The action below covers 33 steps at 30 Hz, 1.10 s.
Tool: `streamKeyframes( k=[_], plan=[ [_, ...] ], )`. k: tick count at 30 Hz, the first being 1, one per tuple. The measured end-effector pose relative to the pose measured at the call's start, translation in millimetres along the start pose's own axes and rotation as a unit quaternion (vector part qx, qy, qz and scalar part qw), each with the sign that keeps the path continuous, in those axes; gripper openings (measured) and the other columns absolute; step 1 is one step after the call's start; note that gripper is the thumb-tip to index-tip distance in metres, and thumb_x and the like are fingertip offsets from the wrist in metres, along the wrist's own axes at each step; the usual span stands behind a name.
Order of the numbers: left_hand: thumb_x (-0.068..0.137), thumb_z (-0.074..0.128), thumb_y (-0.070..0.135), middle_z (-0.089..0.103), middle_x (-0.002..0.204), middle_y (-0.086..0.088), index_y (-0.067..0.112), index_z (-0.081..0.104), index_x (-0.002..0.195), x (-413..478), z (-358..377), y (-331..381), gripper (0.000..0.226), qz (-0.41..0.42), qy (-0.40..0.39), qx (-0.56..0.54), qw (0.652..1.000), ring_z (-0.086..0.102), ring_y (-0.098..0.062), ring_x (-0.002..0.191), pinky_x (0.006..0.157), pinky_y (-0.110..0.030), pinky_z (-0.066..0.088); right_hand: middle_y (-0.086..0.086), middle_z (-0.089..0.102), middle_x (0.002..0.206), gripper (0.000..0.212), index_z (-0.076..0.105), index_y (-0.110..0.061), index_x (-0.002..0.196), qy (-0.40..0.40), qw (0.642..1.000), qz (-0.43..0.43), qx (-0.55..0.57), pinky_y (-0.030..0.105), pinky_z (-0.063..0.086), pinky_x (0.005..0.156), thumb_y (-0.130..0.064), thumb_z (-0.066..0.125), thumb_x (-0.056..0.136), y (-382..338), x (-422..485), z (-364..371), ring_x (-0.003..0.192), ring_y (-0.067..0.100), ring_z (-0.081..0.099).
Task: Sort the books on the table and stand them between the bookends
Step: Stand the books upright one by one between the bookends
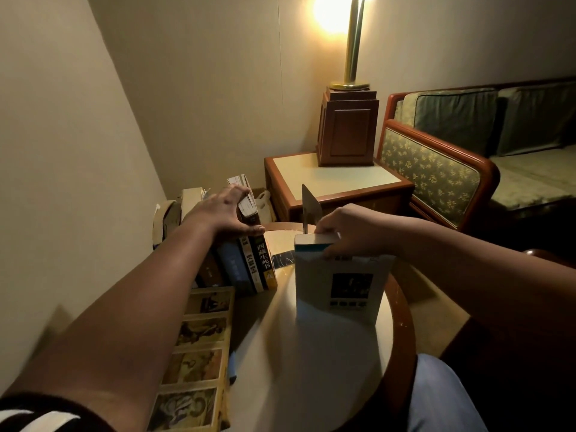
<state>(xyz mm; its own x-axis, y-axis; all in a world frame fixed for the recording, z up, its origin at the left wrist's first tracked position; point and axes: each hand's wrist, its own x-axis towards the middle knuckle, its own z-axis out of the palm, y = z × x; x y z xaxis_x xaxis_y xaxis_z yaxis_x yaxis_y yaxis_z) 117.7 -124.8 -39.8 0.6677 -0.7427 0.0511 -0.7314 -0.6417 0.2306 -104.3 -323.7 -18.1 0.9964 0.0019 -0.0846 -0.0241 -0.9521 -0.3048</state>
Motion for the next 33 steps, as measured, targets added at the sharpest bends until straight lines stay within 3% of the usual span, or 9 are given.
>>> streamKeyframes(
  k=[6,15,18,20,23,27,31,33],
  plan=[
    [0.065,0.076,0.067,0.026,0.160,-0.001,0.033,0.024,0.149,-3,-1,2,0.104,-0.001,0.002,-0.002,1.000,0.033,-0.036,0.140,0.108,-0.053,0.036,-0.010,0.070,0.101,0.026,0.071,-0.023,0.116,-0.005,0.999,-0.037,-0.010,0.018,0.055,0.071,-0.024,0.070,0.090,-7,-2,0,0.089,0.005,0.066],
    [0.067,0.075,0.067,0.025,0.160,-0.002,0.031,0.023,0.149,-4,-2,4,0.104,0.001,0.002,0.003,1.000,0.034,-0.036,0.140,0.106,-0.052,0.037,-0.003,0.058,0.139,0.040,0.064,-0.030,0.131,0.042,0.989,-0.109,-0.094,0.034,0.048,0.103,-0.014,0.065,0.094,-25,4,12,0.135,0.016,0.046],
    [0.066,0.074,0.068,0.024,0.160,-0.002,0.031,0.023,0.150,-5,-2,4,0.104,0.002,0.002,0.009,1.000,0.033,-0.036,0.141,0.106,-0.052,0.037,0.000,0.032,0.159,0.038,0.063,-0.034,0.127,0.056,0.998,-0.028,0.018,0.045,0.047,0.105,-0.011,0.052,0.099,-29,-3,27,0.148,0.028,0.025],
    [0.066,0.074,0.069,0.024,0.160,-0.001,0.031,0.023,0.150,-5,-2,4,0.105,0.003,0.003,0.010,1.000,0.032,-0.036,0.141,0.107,-0.052,0.036,-0.002,0.017,0.164,0.030,0.066,-0.034,0.122,0.066,0.990,0.028,0.118,0.050,0.043,0.108,-0.025,0.048,0.098,-32,-8,34,0.150,0.031,0.018],
    [0.066,0.074,0.068,0.026,0.159,-0.002,0.031,0.024,0.149,-5,-1,4,0.104,0.003,0.002,0.007,1.000,0.035,-0.036,0.139,0.105,-0.052,0.038,-0.005,0.004,0.166,0.026,0.069,-0.031,0.108,0.110,0.979,0.065,0.157,0.055,0.035,0.109,-0.047,0.053,0.097,-39,-13,41,0.150,0.034,0.012],
    [0.066,0.075,0.068,0.029,0.158,-0.003,0.030,0.025,0.148,-6,-2,4,0.103,0.003,0.005,0.006,1.000,0.037,-0.035,0.138,0.104,-0.051,0.039,-0.005,0.008,0.166,0.007,0.069,-0.028,0.095,0.152,0.969,0.062,0.185,0.055,0.035,0.110,-0.031,0.070,0.089,-36,-17,49,0.152,0.033,0.008],
    [0.064,0.074,0.071,0.029,0.158,-0.002,0.032,0.025,0.148,-6,-2,3,0.105,0.001,-0.002,0.001,1.000,0.038,-0.036,0.137,0.104,-0.053,0.040,-0.009,0.011,0.164,0.012,0.069,-0.029,0.091,0.128,0.946,0.062,0.290,0.063,0.034,0.110,-0.019,0.071,0.084,-25,-23,49,0.152,0.028,0.007],
    [0.063,0.073,0.072,0.029,0.158,-0.002,0.032,0.024,0.148,-7,-2,3,0.105,0.003,-0.003,-0.001,1.000,0.038,-0.037,0.137,0.103,-0.054,0.041,-0.005,0.019,0.161,0.017,0.066,-0.027,0.099,0.107,0.943,0.082,0.304,0.058,0.045,0.103,-0.015,0.069,0.088,-25,-24,47,0.147,0.025,0.020]
  ],
)
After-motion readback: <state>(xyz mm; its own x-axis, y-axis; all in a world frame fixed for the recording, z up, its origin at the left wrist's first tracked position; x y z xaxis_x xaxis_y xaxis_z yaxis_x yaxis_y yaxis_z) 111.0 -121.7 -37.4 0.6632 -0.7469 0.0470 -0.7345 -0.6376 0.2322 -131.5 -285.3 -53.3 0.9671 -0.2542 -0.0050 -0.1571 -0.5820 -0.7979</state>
